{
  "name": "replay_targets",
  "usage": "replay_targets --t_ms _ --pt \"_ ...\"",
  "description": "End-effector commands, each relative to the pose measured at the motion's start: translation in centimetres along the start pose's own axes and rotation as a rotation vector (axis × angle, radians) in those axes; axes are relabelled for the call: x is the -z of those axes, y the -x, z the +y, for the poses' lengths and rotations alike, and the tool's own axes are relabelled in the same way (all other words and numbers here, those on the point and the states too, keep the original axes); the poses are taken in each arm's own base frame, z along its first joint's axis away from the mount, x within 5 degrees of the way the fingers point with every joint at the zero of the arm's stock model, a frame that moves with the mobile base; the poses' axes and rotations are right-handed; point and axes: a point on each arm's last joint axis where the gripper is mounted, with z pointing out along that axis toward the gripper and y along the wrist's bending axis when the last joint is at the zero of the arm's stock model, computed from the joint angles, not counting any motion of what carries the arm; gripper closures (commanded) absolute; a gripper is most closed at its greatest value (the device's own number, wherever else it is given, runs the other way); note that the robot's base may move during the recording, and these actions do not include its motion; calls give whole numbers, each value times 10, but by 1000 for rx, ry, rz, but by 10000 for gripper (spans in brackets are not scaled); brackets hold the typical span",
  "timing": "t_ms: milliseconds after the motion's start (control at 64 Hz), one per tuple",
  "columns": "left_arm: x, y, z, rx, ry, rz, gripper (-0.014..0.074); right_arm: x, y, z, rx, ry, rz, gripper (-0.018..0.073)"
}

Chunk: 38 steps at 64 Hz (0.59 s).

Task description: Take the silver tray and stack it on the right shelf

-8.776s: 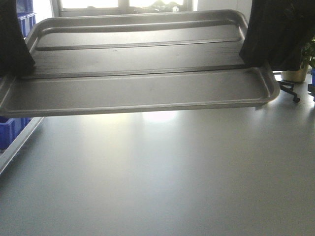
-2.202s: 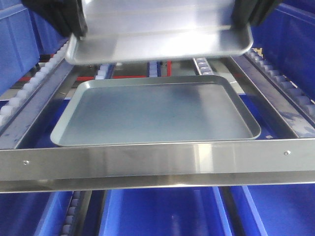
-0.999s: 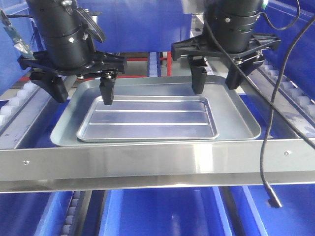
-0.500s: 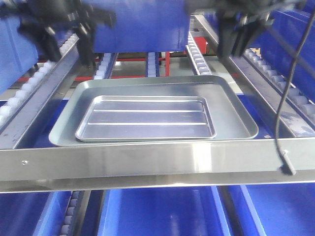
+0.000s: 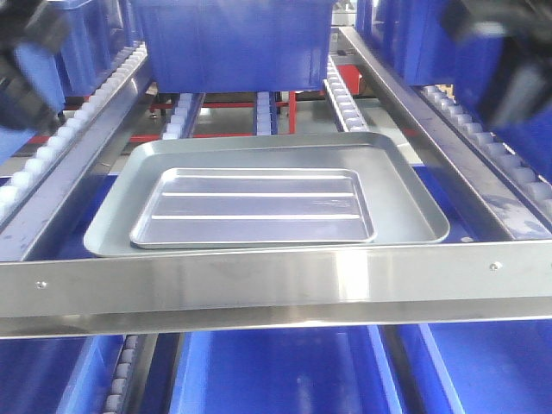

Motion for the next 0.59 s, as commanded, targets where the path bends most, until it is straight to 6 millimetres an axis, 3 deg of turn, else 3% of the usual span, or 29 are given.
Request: replay_targets --t_ms 0,125,250,578 --pt "18 -3 -3 -11 -82 -208 679 14 -4 -2 26 42 -165 510" --pt "29 -29 -1 -13 -129 -300 679 24 -27 -6 28 74 -241 510" --pt "50 -44 2 -9 -153 -398 679 47 -39 -10 23 97 -351 510" --pt "144 -60 16 48 -204 -801 679 137 -63 -26 -4 140 -734 510"
